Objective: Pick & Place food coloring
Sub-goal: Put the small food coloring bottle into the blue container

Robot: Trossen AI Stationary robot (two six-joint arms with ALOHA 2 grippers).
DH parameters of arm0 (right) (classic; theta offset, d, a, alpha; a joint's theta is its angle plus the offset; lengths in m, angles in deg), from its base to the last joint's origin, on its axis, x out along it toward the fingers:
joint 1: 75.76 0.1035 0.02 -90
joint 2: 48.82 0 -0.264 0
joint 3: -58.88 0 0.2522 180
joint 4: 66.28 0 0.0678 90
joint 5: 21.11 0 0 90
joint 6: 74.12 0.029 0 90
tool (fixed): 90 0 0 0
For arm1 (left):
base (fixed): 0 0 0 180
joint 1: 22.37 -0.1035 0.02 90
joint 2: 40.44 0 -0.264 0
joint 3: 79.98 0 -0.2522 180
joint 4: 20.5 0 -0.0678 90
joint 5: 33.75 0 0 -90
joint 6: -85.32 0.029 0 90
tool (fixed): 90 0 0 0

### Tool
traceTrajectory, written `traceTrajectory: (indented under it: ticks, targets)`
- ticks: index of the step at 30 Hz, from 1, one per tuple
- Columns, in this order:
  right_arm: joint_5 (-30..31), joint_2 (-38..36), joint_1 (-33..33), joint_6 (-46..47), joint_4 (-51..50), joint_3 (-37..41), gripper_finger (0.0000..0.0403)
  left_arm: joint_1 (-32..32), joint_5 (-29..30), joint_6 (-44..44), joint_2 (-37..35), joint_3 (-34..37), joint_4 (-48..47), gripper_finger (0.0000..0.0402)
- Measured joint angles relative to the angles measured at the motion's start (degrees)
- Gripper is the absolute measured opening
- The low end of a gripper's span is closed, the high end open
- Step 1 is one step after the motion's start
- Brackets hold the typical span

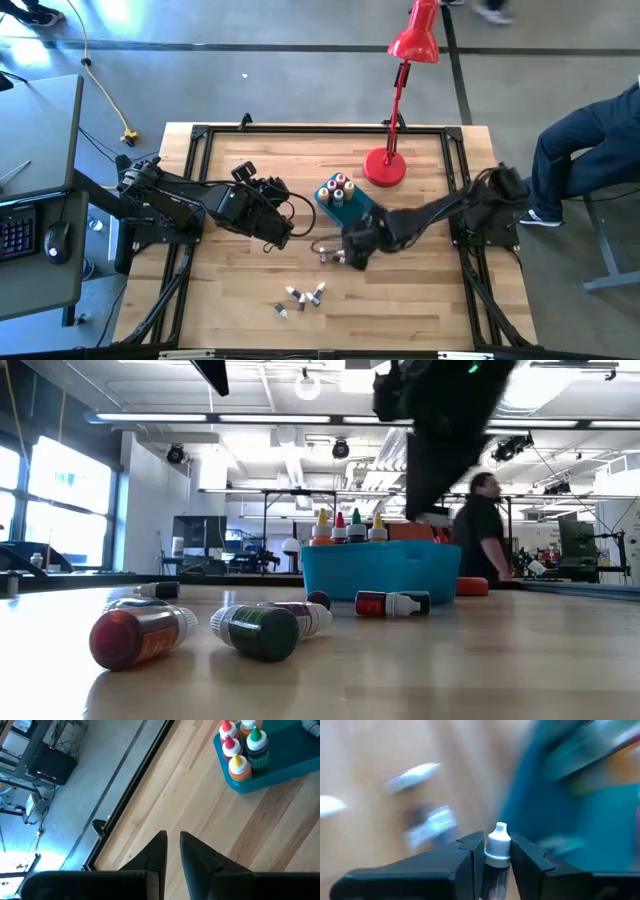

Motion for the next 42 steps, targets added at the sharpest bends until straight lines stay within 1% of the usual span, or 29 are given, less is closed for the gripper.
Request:
traceTrajectory:
  ticks: [1,3,5,6,7,10,12,16,20,25,28,30,32,34,36,37,39,42]
  targets:
    - [3.1,-0.9,-1.0,-1.9,-0.2,-0.1,0.0080,0.0,0.0,0.0,0.0,0.0,0.0,0.0048]
    - [7.0,-2.5,-3.4,-5.6,1.9,-0.4,0.0078,0.0,0.0,-0.1,0.0,0.0,0.0,0.0048]
    - [9.4,-3.3,-6.3,-8.9,3.2,0.2,0.0073,0.0,-0.3,-0.8,0.0,0.0,0.0,0.0048]
    - [9.6,-3.3,-7.7,-10.0,3.3,0.9,0.0070,0.0,-0.5,-1.3,0.0,0.0,0.0,0.0048]
    - [9.2,-3.1,-9.1,-10.5,3.3,1.8,0.0069,0.0,-1.1,-1.4,0.0,0.0,0.0,0.0048]
    - [3.6,-2.3,-12.6,-11.5,5.0,4.3,0.0075,0.0,-2.6,-1.4,0.0,0.0,0.0,0.0048]
    - [0.3,-2.7,-13.8,-12.2,9.3,5.8,0.0088,0.0,-3.2,-1.4,-0.3,0.0,0.0,0.0048]
    - [0.1,-2.5,-14.7,-17.9,13.3,9.1,0.0117,0.0,-2.4,-1.4,-0.3,0.0,0.0,0.0048]
    - [-1.3,-2.6,-15.5,-18.0,14.5,10.1,0.0140,0.0,-1.7,-1.3,-0.3,0.0,0.0,0.0048]
    - [-3.3,-3.6,-14.9,-18.2,14.3,8.7,0.0159,0.5,-3.3,-0.5,-2.2,0.0,0.0,0.0048]
    - [-4.5,-4.6,-13.8,-21.4,14.3,6.9,0.0162,1.2,-3.0,-0.5,-5.5,1.2,0.2,0.0048]
    - [-5.9,-5.3,-12.7,-23.6,14.9,6.3,0.0162,1.2,-3.2,-2.4,-8.5,4.2,0.0,0.0048]
    - [-7.9,-6.0,-11.4,-26.1,15.9,6.2,0.0160,1.9,-3.3,-6.2,-11.9,9.2,0.2,0.0048]
    - [-9.7,-6.2,-10.0,-29.4,16.0,6.2,0.0158,2.8,-2.8,-10.6,-16.1,16.1,0.6,0.0048]
    - [-10.6,-6.1,-8.5,-32.9,16.0,6.2,0.0155,3.4,-3.4,-14.1,-20.4,24.1,4.0,0.0048]
    - [-10.6,-5.8,-7.7,-34.1,16.5,6.2,0.0154,3.9,-4.8,-15.2,-22.2,28.1,6.7,0.0048]
    - [-10.9,-5.0,-6.2,-34.9,18.4,6.3,0.0154,4.2,-7.6,-16.4,-25.9,35.9,15.3,0.0048]
    - [-14.7,-3.0,-4.3,-34.2,21.0,6.3,0.0156,4.2,-10.7,-15.4,-30.1,46.3,31.5,0.0048]
